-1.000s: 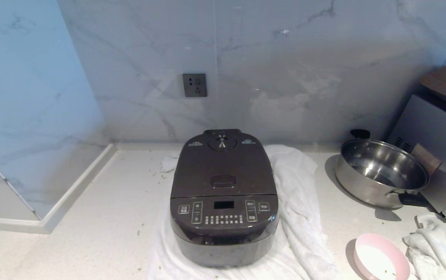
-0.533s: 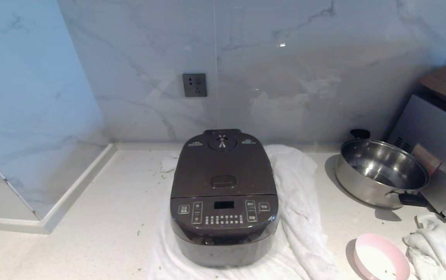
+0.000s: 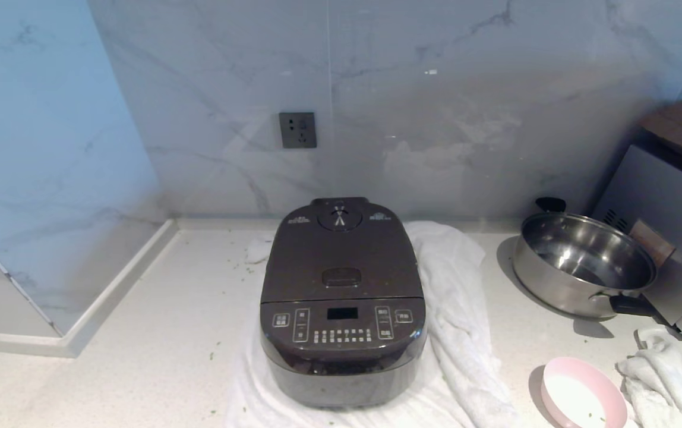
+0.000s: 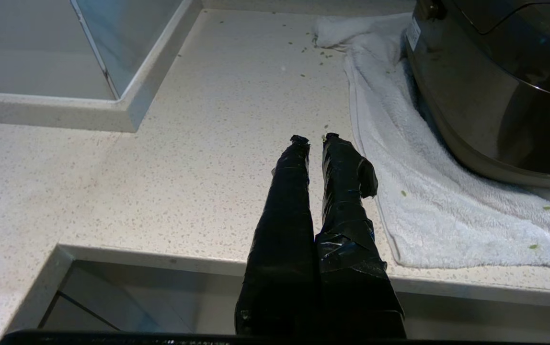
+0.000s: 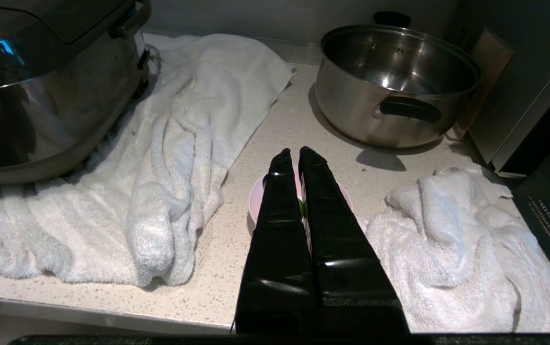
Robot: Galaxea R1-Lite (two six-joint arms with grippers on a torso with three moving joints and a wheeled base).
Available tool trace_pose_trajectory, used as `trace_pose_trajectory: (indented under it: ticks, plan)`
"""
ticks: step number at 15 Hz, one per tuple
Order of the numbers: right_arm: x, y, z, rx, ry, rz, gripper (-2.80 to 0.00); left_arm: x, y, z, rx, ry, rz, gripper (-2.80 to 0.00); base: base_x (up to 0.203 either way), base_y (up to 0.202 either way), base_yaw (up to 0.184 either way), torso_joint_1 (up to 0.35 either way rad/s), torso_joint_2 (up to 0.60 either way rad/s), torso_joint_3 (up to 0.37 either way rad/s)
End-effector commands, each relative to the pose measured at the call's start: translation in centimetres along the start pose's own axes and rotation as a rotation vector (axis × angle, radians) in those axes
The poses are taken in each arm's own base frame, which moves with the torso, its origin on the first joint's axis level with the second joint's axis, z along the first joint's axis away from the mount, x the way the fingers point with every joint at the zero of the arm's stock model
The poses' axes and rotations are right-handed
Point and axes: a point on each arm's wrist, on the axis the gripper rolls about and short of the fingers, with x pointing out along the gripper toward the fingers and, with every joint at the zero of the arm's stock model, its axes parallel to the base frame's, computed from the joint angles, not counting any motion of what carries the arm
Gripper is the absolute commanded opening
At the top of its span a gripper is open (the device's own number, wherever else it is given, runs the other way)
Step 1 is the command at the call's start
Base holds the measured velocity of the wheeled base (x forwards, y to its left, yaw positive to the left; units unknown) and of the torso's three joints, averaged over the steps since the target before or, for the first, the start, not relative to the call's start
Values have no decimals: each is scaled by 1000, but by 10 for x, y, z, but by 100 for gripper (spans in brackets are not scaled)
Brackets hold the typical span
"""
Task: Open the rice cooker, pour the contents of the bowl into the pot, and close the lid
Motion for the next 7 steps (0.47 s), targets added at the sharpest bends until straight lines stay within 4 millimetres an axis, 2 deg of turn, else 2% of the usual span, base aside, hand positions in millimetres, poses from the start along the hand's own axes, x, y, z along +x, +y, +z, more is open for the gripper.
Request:
trace_pose_trajectory:
  ticks: [1,7]
  plan:
    - [0,0,0,-2,2,0,-280,0,0,0,0,2,1,-280,0,0,0,0,0,0]
    - [0,0,1,-8,-16,-2,-280,0,0,0,0,2,1,-280,0,0,0,0,0,0]
